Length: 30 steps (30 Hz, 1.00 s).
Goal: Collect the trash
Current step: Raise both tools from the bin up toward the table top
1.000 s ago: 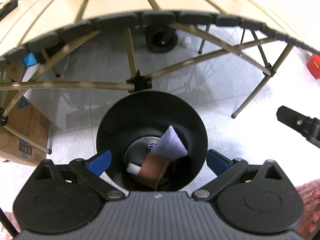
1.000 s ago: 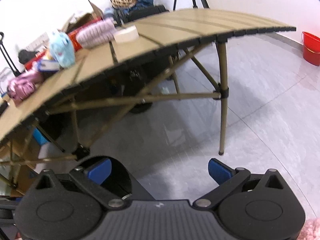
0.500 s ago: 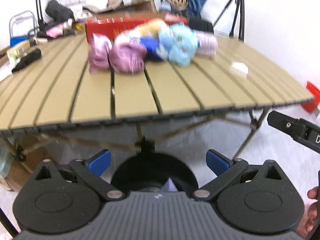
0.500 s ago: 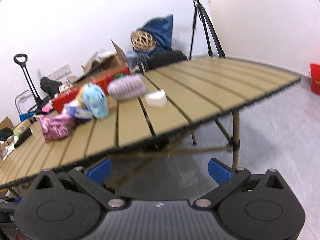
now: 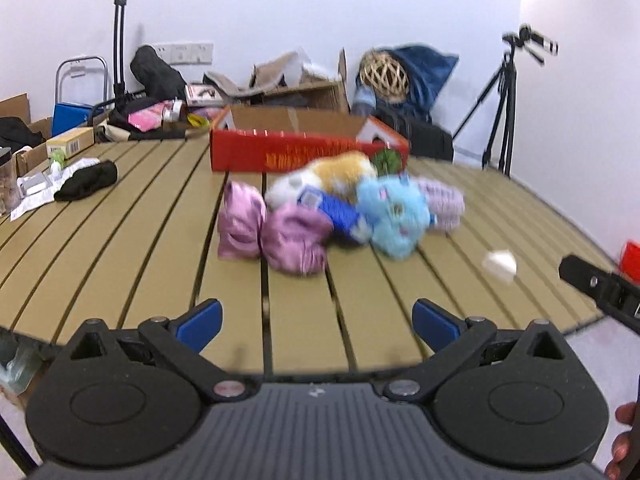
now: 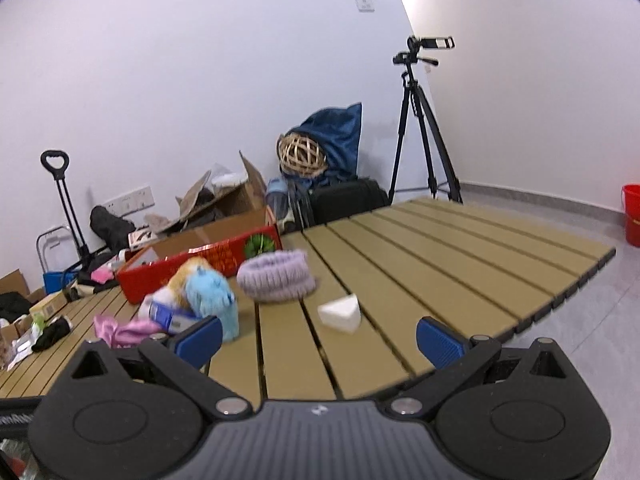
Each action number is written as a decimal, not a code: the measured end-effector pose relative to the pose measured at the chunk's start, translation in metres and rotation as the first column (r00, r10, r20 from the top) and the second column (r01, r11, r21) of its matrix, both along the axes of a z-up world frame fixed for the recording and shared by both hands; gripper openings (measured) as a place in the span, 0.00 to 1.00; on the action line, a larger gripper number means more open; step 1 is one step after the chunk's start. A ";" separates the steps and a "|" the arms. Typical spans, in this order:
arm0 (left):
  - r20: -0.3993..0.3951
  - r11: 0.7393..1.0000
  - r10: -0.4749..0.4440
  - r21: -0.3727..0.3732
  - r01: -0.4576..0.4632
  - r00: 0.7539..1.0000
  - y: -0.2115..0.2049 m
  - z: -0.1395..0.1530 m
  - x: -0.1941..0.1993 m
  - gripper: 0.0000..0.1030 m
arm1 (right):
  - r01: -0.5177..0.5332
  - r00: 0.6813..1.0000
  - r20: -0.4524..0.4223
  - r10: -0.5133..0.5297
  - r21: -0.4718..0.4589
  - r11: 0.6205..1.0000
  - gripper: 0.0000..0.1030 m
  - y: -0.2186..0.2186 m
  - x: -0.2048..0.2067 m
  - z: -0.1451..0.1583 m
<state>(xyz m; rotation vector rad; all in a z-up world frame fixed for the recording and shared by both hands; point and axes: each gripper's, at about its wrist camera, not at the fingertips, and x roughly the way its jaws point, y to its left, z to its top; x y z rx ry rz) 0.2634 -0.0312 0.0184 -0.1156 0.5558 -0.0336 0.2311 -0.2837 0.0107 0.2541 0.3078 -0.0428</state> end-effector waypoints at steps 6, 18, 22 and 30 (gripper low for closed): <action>0.037 0.999 0.038 0.011 -0.038 0.999 0.004 0.010 0.019 1.00 | 0.024 0.999 0.031 -0.023 -0.029 0.999 1.00 0.002 0.019 0.010; 0.053 0.997 0.070 0.041 -0.072 0.996 0.003 0.011 0.055 1.00 | 0.039 0.999 0.034 -0.035 -0.110 0.993 1.00 0.009 0.063 0.006; 0.032 0.996 0.074 0.051 -0.075 0.997 0.006 0.006 0.070 1.00 | 0.046 0.999 0.012 -0.045 -0.124 0.991 1.00 0.004 0.081 -0.006; 0.013 0.994 0.082 0.064 -0.083 0.997 0.013 -0.003 0.091 1.00 | -0.001 0.999 -0.050 -0.008 -0.180 0.984 0.95 0.005 0.112 -0.034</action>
